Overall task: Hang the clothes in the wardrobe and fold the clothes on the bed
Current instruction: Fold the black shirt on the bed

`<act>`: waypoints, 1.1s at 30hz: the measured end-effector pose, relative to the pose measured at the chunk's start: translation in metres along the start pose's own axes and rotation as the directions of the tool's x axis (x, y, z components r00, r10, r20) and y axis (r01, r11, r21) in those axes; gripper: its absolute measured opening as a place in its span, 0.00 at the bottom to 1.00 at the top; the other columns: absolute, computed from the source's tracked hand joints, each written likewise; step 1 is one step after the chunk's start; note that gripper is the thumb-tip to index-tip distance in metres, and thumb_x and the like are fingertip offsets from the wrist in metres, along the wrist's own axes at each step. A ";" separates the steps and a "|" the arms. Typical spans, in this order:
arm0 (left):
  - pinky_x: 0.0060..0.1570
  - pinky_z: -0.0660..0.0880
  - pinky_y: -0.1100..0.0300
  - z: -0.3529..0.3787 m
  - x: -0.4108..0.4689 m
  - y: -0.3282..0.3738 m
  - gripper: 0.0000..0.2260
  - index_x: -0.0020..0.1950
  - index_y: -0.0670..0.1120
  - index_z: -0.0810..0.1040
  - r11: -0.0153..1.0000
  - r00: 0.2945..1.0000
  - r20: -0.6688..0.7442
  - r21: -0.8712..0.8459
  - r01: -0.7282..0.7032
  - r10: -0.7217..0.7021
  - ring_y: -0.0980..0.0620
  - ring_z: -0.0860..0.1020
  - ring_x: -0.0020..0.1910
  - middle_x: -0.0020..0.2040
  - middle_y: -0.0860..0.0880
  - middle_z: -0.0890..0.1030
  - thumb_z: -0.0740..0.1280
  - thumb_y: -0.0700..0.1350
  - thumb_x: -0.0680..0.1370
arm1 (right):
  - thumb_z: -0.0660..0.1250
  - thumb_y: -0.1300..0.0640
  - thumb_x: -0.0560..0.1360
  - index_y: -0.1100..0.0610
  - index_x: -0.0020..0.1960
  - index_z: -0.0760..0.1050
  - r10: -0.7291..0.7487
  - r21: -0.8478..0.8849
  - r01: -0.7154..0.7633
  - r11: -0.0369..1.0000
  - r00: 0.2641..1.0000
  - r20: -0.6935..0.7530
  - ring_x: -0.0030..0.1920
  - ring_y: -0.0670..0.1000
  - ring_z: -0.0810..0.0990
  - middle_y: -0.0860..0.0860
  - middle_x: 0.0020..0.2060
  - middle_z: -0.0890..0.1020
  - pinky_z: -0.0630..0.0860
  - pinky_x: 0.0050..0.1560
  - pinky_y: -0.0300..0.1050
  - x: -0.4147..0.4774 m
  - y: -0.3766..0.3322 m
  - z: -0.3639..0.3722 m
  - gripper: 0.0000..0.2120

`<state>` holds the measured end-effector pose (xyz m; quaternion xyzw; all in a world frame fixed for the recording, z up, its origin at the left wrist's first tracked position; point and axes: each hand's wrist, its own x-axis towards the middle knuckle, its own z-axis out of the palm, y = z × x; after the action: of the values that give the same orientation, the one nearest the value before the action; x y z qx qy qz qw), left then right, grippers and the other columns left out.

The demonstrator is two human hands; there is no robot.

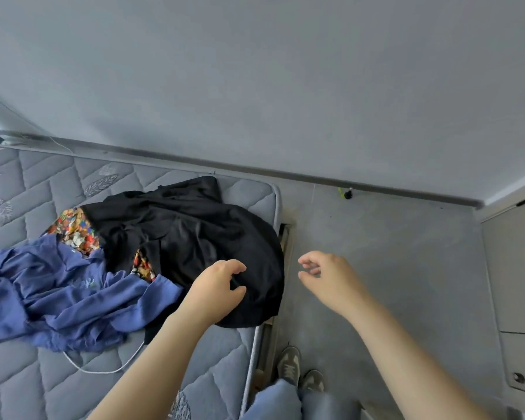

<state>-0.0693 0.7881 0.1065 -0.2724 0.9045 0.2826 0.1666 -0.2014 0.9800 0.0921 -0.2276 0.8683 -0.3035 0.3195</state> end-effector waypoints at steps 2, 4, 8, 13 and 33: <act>0.58 0.72 0.62 0.024 0.020 -0.020 0.19 0.67 0.53 0.72 0.999 1.000 0.015 0.031 -0.022 0.022 0.57 0.75 0.58 0.63 0.55 0.75 0.66 0.47 0.76 | 0.67 0.54 0.76 0.51 0.60 0.77 0.014 0.018 -0.013 1.000 1.000 -0.023 0.51 0.46 0.79 0.47 0.54 0.81 0.75 0.51 0.40 0.016 0.020 0.027 0.14; 0.59 0.72 0.61 0.050 0.038 -0.046 0.19 0.67 0.53 0.73 0.998 0.999 0.023 0.057 -0.037 0.036 0.57 0.75 0.58 0.63 0.56 0.75 0.67 0.47 0.76 | 0.67 0.53 0.76 0.51 0.61 0.77 0.020 0.029 -0.019 0.999 0.999 -0.035 0.53 0.45 0.79 0.46 0.55 0.81 0.75 0.52 0.41 0.033 0.039 0.058 0.14; 0.59 0.72 0.61 0.100 0.069 -0.111 0.19 0.67 0.53 0.73 0.990 0.996 0.023 0.111 -0.088 0.085 0.57 0.74 0.59 0.63 0.55 0.75 0.67 0.47 0.76 | 0.66 0.53 0.76 0.49 0.62 0.76 0.017 0.062 -0.011 0.998 0.996 -0.088 0.53 0.44 0.78 0.45 0.56 0.80 0.74 0.52 0.38 0.060 0.069 0.136 0.15; 0.60 0.70 0.62 0.128 0.088 -0.184 0.19 0.67 0.51 0.73 0.960 0.967 0.005 0.126 -0.251 0.253 0.55 0.74 0.60 0.63 0.53 0.75 0.68 0.45 0.75 | 0.66 0.54 0.76 0.51 0.64 0.75 0.028 0.065 -0.016 0.998 0.981 -0.192 0.56 0.46 0.77 0.46 0.58 0.80 0.74 0.57 0.41 0.063 0.069 0.230 0.16; 0.60 0.64 0.60 0.094 0.067 -0.279 0.34 0.74 0.53 0.65 0.927 0.946 -0.101 0.257 -0.274 0.307 0.49 0.68 0.61 0.65 0.50 0.69 0.74 0.52 0.70 | 0.60 0.58 0.77 0.54 0.62 0.73 -0.165 -0.466 0.066 0.882 0.971 -0.173 0.55 0.52 0.77 0.50 0.54 0.78 0.68 0.59 0.47 0.069 -0.005 0.331 0.14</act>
<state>0.0554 0.6254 -0.1153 -0.1323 0.9717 0.1734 0.0907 -0.0185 0.8099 -0.1359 -0.3149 0.9286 -0.1315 0.1458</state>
